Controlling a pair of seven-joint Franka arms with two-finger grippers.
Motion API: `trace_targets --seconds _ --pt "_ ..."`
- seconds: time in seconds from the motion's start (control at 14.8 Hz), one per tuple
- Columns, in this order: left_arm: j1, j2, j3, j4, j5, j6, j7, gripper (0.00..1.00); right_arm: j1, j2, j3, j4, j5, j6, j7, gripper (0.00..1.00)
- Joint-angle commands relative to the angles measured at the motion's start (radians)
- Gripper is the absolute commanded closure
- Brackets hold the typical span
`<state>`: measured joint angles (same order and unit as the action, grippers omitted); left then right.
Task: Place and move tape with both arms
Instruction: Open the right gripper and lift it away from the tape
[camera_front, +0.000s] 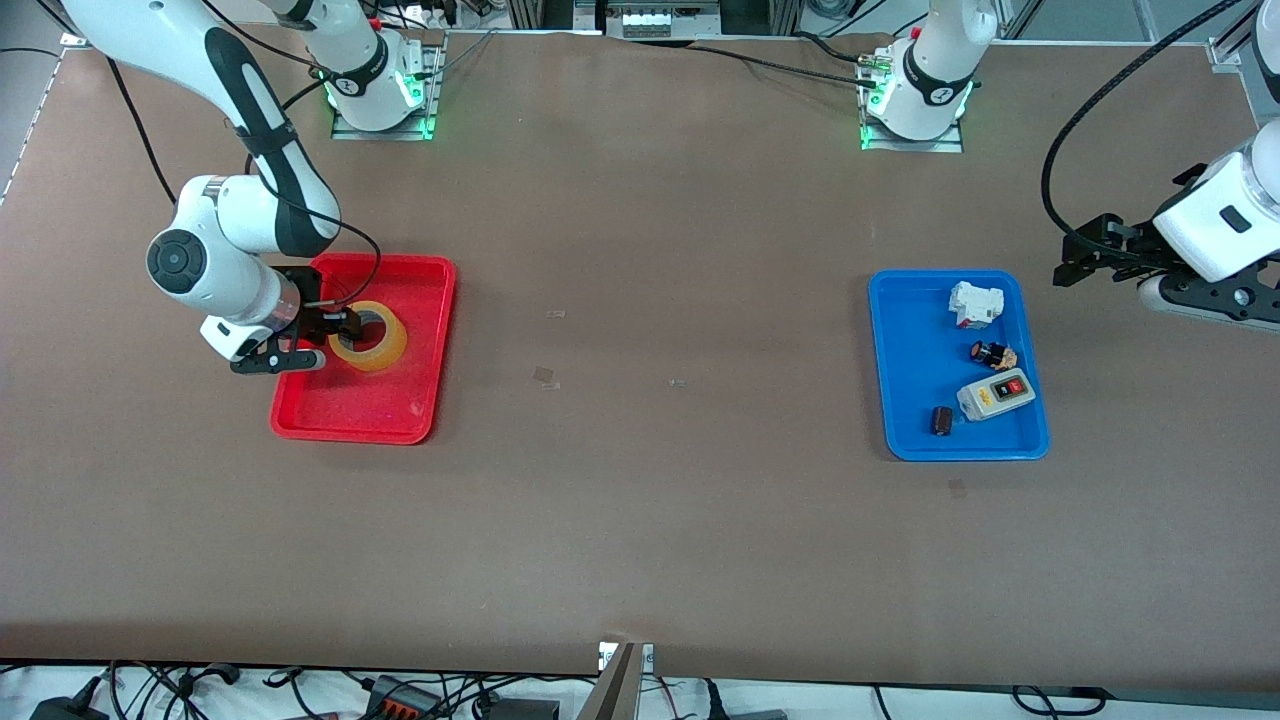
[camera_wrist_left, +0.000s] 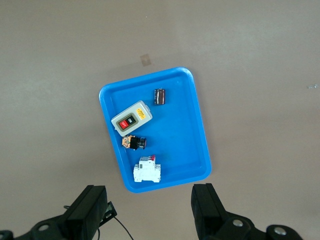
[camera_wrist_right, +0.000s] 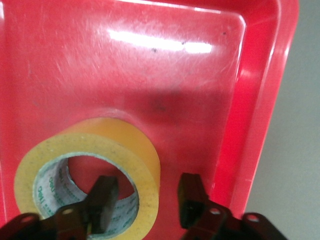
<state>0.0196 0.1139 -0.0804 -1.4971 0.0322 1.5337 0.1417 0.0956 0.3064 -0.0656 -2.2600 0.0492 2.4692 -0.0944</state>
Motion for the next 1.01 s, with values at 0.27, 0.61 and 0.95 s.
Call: trace_targets --seconds 0.27,0.61,0.95 --pt "0.008 -0.049 -0.013 -0.005 0.000 -0.013 -0.011 0.00 -0.014 -0.067 0.012 0.221 0.008 -0.226 0.037 0.02" --pt "0.010 -0.053 -0.015 -0.002 -0.001 -0.026 -0.080 0.00 -0.016 -0.095 -0.017 0.580 0.005 -0.638 0.113 0.03" --pt "0.011 -0.053 -0.013 0.003 -0.032 -0.021 -0.123 0.00 -0.016 -0.157 -0.037 0.770 -0.032 -0.867 0.176 0.01"
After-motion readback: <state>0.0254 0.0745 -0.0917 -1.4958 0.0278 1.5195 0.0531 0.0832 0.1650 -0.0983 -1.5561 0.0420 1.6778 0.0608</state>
